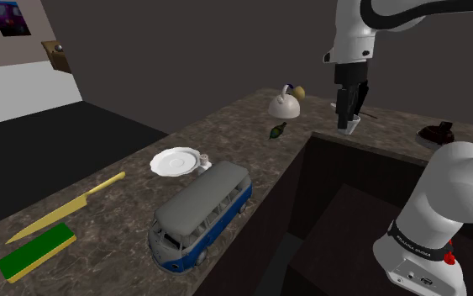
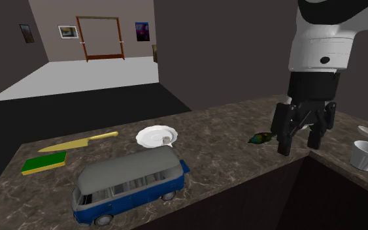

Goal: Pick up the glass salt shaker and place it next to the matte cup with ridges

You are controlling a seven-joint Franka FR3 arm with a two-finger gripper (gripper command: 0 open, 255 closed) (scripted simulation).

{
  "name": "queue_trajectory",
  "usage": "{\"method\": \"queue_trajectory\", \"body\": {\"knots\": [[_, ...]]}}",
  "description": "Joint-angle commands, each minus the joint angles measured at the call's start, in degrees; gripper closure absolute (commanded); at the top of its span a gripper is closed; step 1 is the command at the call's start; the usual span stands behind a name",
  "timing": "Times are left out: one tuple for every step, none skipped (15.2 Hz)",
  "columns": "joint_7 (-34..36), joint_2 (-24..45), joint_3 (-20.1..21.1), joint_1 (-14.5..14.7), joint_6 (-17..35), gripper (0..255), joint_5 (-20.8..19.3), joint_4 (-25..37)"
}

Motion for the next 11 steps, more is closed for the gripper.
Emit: {"method": "queue_trajectory", "body": {"knots": [[0.00,0.00,0.00,0.00,0.00,0,0.00,0.00],[0.69,1.21,0.87,0.32,1.97,0,0.46,-0.17],[1.38,2.48,1.74,0.62,3.93,0,0.88,-0.27],[2.06,3.83,2.60,0.90,5.88,0,1.25,-0.28],[2.74,5.24,3.46,1.17,7.81,0,1.58,-0.21],[3.43,6.72,4.31,1.42,9.72,0,1.86,-0.07],[4.12,8.25,5.16,1.66,11.61,0,2.08,0.16],[4.83,9.84,6.00,1.87,13.46,0,2.25,0.47],[5.55,11.48,6.82,2.07,15.28,0,2.35,0.86],[6.28,13.17,7.64,2.24,17.07,0,2.40,1.32],[7.03,14.90,8.45,2.39,18.81,0,2.38,1.87]]}}
